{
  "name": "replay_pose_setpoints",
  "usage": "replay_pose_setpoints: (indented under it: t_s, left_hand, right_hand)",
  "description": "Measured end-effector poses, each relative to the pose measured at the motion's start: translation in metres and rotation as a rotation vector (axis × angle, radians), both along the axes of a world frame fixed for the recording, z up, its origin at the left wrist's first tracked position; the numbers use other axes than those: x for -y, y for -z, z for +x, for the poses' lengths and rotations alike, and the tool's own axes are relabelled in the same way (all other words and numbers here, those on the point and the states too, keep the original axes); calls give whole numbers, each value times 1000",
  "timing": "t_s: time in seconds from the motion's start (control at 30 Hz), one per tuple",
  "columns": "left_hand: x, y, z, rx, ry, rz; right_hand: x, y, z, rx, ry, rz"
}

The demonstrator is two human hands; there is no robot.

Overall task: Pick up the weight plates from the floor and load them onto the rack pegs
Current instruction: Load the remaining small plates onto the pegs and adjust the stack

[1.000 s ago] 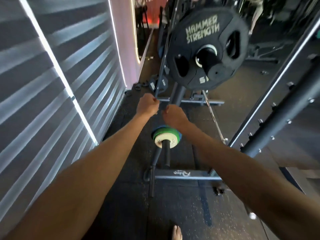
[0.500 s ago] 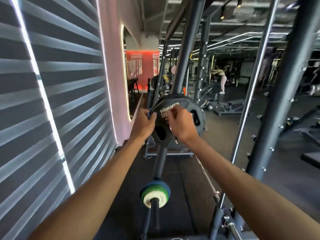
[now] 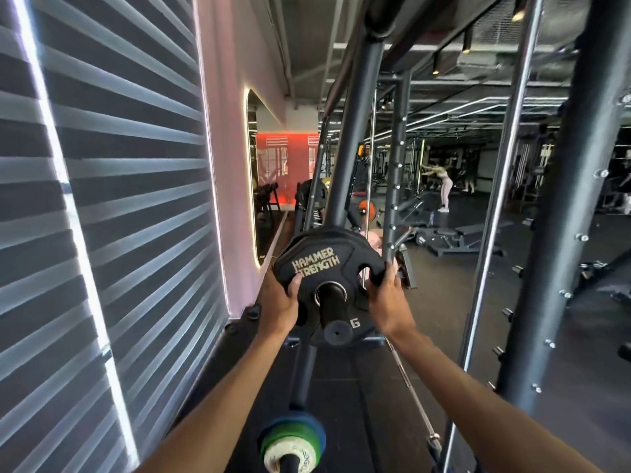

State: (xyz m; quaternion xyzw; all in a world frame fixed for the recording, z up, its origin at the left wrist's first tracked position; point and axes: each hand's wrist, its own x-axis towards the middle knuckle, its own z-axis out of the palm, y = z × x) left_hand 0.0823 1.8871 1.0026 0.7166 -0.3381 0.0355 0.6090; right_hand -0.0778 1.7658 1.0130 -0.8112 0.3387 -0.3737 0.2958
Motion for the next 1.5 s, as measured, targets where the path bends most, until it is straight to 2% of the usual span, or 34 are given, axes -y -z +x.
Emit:
replay_pose_setpoints:
  t_s: [0.1,0.3,0.5,0.87,0.97,1.07,1.17,1.27,1.4,1.43,1.5]
  left_hand:
    - [6,8,3,-1,-13,-37]
    - [14,18,11,-55,-47,-21]
    - [19,16,16,-140,-27,16]
    - [16,15,13,-161,3,-5]
    - [5,19,6,-173,31,5]
    - [-13,44,0,-168,-31,86]
    - [-32,97,9,-186,-61,231]
    - [-58,165,20,-307,-75,368]
    - [-116,236,-8,-454,-120,491]
    - [-132,254,-17,-515,-124,522]
    - [-164,290,-30,-618,-138,602]
  right_hand:
    - [0,3,1,-27,29,-117]
    - [5,-3,4,20,11,-216]
    - [16,-15,17,-1,-5,-142]
    - [34,-12,22,-30,-46,-156]
    - [32,2,9,29,-121,-128]
    - [29,44,-8,72,-61,-65]
    - [22,108,-22,-77,27,125]
    - [-2,167,-29,-406,3,164]
    - [-56,253,-34,-809,-236,-41]
    - [-70,276,-32,-899,-301,-59]
    - [-101,324,-28,-993,-447,24]
